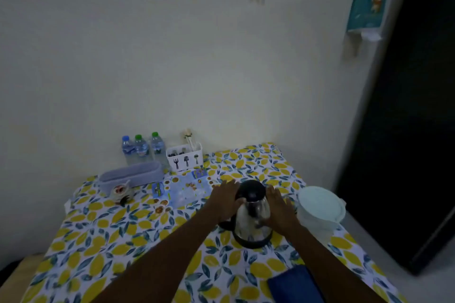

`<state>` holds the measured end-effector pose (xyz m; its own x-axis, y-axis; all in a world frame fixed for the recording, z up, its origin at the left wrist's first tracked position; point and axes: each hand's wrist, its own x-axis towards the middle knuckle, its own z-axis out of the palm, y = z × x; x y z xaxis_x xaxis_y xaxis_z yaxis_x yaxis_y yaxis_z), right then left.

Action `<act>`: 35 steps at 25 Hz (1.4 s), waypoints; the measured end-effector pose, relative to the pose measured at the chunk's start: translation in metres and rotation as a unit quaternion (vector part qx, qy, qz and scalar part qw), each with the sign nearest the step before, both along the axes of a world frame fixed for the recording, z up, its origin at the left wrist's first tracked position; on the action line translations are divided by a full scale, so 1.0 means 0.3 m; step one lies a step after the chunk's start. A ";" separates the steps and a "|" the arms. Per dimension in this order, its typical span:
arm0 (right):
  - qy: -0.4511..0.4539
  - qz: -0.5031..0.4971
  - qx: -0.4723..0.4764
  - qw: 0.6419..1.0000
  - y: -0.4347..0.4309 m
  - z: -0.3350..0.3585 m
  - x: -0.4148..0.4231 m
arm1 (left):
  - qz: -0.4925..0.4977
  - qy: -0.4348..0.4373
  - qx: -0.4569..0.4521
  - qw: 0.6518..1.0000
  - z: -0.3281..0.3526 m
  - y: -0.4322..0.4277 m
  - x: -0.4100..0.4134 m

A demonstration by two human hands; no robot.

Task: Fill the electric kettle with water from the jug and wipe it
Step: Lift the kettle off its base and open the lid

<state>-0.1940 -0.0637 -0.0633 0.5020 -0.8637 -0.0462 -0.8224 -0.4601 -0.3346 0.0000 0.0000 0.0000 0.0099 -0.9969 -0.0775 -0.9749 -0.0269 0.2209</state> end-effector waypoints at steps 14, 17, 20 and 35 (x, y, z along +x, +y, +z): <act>-0.296 -0.074 0.153 0.940 -0.050 -0.194 0.046 | 0.082 0.251 -0.050 0.963 -0.215 -0.108 0.044; -0.325 -0.088 0.186 0.923 -0.073 -0.231 0.041 | 0.111 0.286 -0.023 0.951 -0.239 -0.108 0.085; -0.341 -0.082 0.194 0.916 -0.082 -0.244 0.043 | 0.125 0.311 -0.015 0.942 -0.235 -0.112 0.085; -0.339 0.044 0.221 0.913 0.232 -0.233 0.125 | 0.209 0.432 -0.037 0.877 -0.223 0.405 0.199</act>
